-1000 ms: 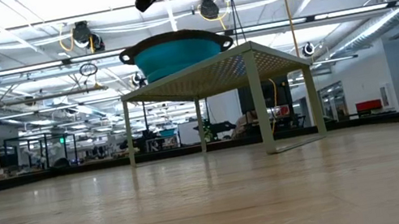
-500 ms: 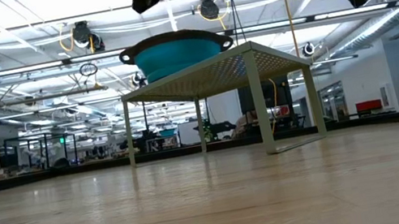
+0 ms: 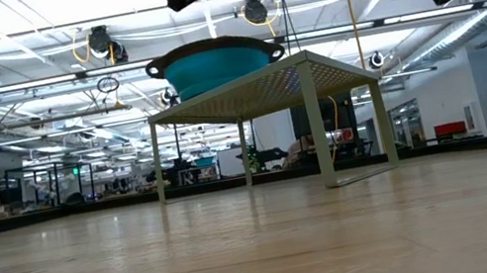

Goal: Pick & Place Fruit
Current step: Put the knife on the shelf

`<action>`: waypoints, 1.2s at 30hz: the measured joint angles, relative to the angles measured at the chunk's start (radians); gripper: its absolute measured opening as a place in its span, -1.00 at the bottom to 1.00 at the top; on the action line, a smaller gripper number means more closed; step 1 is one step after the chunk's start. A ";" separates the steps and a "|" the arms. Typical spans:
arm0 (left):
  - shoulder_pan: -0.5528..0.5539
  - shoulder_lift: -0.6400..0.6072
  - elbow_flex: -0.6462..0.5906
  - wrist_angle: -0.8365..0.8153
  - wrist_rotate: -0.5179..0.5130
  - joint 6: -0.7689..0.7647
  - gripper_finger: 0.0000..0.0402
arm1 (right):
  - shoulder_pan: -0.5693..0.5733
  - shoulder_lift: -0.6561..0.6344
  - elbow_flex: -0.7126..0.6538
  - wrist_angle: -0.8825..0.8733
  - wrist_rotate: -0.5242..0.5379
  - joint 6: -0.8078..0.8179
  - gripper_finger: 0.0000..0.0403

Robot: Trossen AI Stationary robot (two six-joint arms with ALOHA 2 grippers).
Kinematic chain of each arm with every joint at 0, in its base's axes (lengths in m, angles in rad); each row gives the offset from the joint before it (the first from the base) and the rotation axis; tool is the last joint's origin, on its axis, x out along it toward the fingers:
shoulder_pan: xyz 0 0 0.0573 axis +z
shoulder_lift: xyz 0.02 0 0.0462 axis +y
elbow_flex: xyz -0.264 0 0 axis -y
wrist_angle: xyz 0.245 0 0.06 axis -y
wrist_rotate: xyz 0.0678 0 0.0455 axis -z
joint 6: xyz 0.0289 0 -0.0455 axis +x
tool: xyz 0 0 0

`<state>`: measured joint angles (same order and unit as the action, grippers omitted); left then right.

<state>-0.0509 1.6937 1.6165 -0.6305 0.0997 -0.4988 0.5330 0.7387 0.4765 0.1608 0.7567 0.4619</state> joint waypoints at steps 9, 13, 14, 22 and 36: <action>0.025 0.046 -0.001 0.071 0.118 -0.006 -0.83 | 0.093 -0.050 -0.068 0.000 -0.003 -0.149 -1.00; 0.050 0.064 -0.001 0.087 0.134 -0.056 -0.83 | 0.131 -0.075 -0.088 -0.001 -0.005 -0.145 -1.00; 0.054 0.073 -0.001 0.089 0.136 -0.069 -0.83 | 0.138 -0.081 -0.091 -0.001 -0.012 -0.144 -1.00; 0.079 0.169 -0.001 0.107 0.192 -0.168 -0.83 | 0.170 -0.123 -0.112 -0.003 -0.056 -0.154 -1.00; 0.149 0.194 -0.001 0.101 0.271 -0.262 -0.83 | 0.190 -0.144 -0.112 -0.009 -0.056 -0.168 -1.00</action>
<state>0.0984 1.8881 1.6157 -0.5297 0.3704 -0.7603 0.7227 0.5945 0.3645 0.1522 0.7006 0.2941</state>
